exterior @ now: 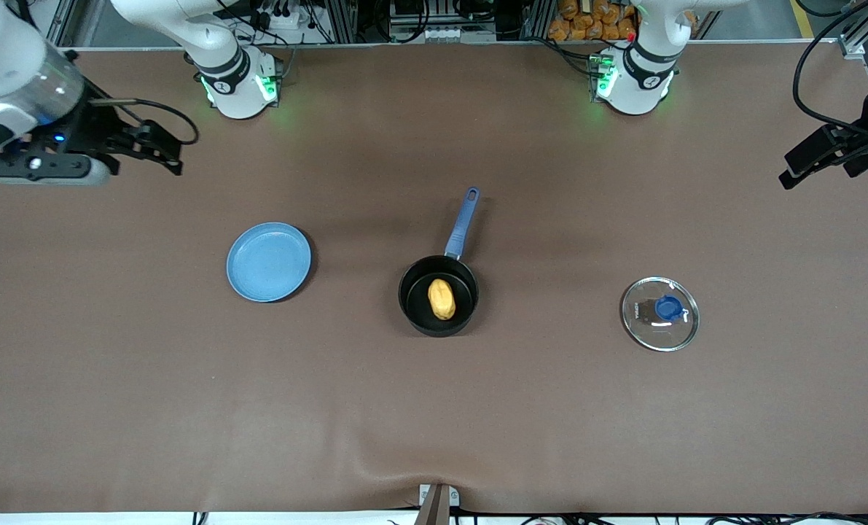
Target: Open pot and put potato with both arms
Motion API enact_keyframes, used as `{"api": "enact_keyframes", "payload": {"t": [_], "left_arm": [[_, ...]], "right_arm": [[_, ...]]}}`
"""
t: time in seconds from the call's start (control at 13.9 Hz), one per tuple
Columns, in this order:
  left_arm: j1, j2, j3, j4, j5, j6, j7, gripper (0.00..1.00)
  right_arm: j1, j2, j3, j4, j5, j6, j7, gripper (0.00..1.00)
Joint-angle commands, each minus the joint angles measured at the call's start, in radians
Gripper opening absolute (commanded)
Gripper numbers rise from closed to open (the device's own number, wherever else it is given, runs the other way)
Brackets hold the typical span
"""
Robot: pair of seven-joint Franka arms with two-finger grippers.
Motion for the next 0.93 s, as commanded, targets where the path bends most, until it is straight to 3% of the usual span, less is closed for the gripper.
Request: {"api": "enact_keyframes", "payload": {"t": [0.0, 0.29, 0.86], "left_arm": [[0.015, -0.020, -0.004, -0.008, -0.015, -0.003, 0.027, 1.00], [0.013, -0.023, -0.009, -0.008, -0.009, -0.008, 0.025, 1.00], [0.006, -0.020, -0.015, -0.005, 0.000, -0.050, 0.042, 1.00]], "right_arm": [[-0.112, -0.043, 0.028, -0.064, -0.027, 0.012, -0.113, 1.00], [-0.188, -0.043, 0.025, -0.069, -0.025, 0.010, -0.201, 1.00], [-0.203, -0.041, 0.022, -0.088, -0.025, 0.022, -0.205, 1.00]]}}
